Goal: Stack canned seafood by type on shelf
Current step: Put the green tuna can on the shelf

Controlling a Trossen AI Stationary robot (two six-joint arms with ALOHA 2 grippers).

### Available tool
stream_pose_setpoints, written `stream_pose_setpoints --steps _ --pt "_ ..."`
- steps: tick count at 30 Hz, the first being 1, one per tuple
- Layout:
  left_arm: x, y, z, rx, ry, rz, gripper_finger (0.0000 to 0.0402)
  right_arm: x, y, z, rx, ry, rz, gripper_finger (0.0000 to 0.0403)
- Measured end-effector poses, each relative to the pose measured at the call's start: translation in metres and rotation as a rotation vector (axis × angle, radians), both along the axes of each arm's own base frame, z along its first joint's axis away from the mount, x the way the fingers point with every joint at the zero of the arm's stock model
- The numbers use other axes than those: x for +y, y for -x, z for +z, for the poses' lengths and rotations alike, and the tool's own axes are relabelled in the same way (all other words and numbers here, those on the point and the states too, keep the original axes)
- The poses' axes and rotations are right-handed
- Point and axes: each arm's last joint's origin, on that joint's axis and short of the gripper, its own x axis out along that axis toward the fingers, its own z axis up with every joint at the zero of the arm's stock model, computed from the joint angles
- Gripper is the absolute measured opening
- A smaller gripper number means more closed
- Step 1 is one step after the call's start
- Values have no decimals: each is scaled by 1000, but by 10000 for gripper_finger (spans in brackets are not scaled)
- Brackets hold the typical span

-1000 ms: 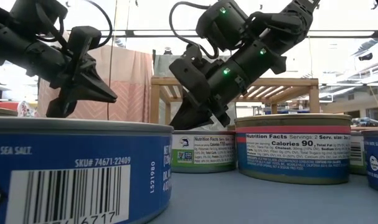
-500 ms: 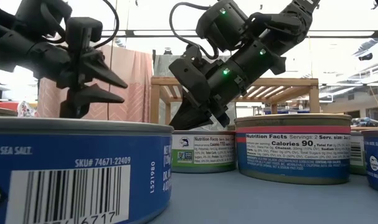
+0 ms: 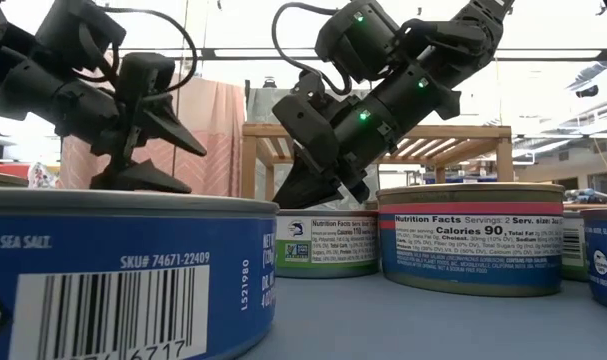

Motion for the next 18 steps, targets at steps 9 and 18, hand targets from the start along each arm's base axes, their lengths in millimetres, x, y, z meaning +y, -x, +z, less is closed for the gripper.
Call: stream_pose_setpoints --steps 9,18 --pt "8 -1 -8 54 116 1 250 0 1 -1 10 13 -12 0" --pt "13 -13 -19 18 195 -21 250 0 1 -1 13 22 -10 0"
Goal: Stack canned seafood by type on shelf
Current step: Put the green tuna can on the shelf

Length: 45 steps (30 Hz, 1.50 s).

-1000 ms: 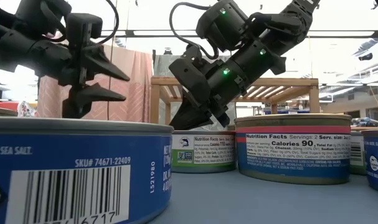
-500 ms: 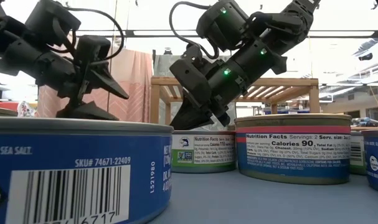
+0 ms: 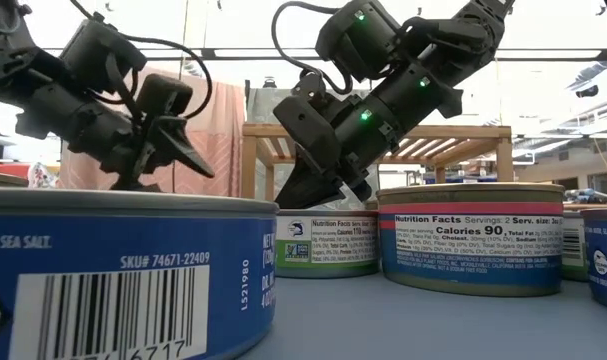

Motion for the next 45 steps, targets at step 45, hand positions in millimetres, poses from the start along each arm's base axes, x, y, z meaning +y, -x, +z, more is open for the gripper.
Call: stream_pose_setpoints --steps 45 --pt "-1 -22 -17 82 -63 -60 322 0 -1 0 -13 8 27 0"
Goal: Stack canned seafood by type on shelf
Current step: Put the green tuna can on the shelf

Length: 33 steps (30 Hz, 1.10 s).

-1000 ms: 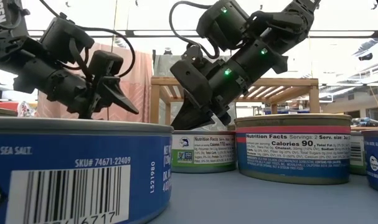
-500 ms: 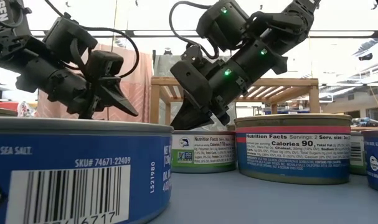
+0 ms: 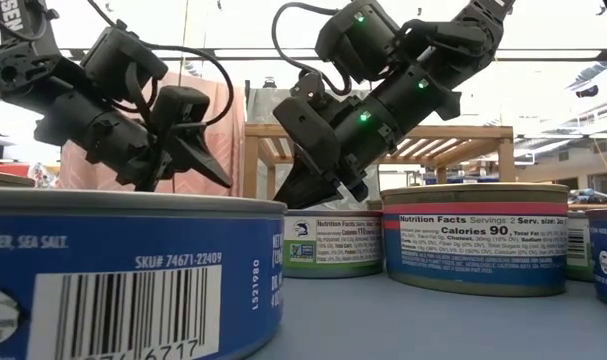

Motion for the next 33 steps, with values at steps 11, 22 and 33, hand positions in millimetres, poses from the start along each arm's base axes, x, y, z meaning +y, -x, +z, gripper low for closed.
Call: stream_pose_setpoints --steps 11,22,33 --pt "0 -3 4 -59 53 23 324 1 8 -7 -21 -14 -19 0" --pt "0 -3 3 -42 79 19 324 0 11 -10 -29 -18 -18 0" --pt "1 -5 2 9 102 43 324 -1 11 -10 -25 5 4 0"
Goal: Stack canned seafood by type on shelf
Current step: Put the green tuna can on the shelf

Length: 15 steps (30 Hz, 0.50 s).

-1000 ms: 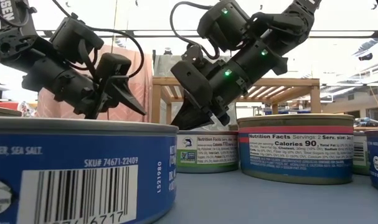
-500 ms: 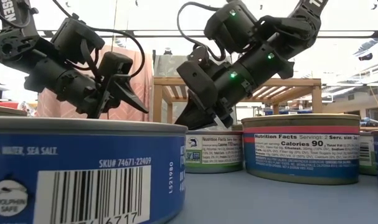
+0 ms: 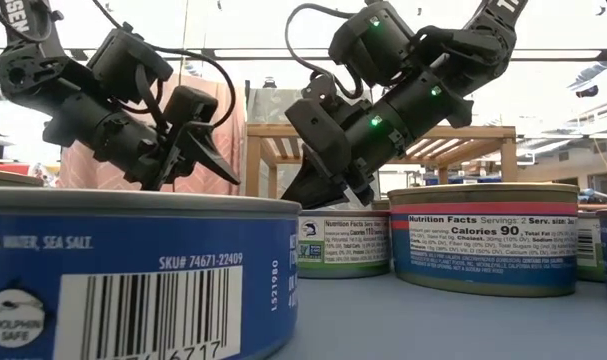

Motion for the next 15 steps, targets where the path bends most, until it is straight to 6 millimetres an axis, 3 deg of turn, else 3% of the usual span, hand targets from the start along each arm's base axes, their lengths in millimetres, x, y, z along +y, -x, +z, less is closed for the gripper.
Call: stream_pose_setpoints --steps 6,15 --pt "-2 -4 0 77 -29 -69 324 -1 0 0 5 7 8 0" --pt "0 -7 5 5 -5 -64 324 -1 1 -1 12 9 12 0"
